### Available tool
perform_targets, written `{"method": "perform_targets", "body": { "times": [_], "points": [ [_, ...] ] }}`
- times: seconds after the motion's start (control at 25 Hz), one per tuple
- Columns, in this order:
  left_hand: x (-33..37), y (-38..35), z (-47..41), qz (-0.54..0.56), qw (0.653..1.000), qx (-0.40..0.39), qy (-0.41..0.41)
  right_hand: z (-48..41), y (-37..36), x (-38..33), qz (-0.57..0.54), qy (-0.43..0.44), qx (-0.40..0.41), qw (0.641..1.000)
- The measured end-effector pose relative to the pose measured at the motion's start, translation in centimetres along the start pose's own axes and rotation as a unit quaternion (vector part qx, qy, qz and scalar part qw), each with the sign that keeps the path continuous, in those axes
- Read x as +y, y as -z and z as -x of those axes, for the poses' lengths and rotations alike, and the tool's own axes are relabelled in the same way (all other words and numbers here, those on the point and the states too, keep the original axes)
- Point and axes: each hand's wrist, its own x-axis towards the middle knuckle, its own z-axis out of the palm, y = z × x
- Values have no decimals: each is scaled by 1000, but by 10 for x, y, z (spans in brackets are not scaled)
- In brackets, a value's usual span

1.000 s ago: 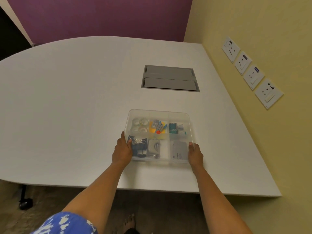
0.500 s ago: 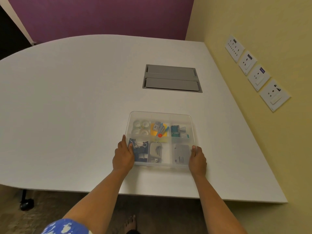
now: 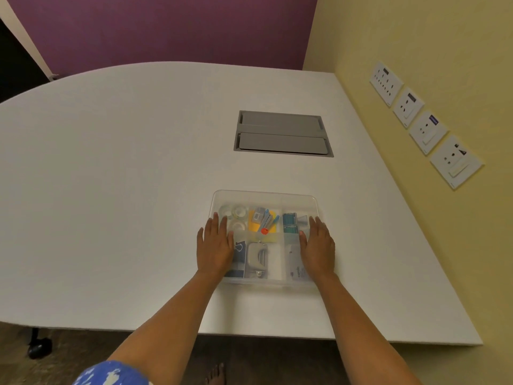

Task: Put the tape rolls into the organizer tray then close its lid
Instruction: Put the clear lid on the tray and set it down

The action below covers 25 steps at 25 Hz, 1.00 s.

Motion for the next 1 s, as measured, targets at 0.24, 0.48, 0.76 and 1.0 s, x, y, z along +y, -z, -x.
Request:
{"method": "perform_targets", "body": {
  "times": [0.24,0.48,0.76,1.0],
  "points": [
    [8,-4,-50,-13,999,-39,-37,-49,-10,-8,71,41,-54,995],
    [15,-8,-88,-32,997,-44,-63,-88,-20,-13,119,79,-52,988],
    [18,-13,-93,-78,993,-48,-77,-87,-28,-16,119,96,-11,988],
    [17,-15,-93,-70,994,-47,-74,-88,-29,-16,102,77,-19,992]
  ]
}}
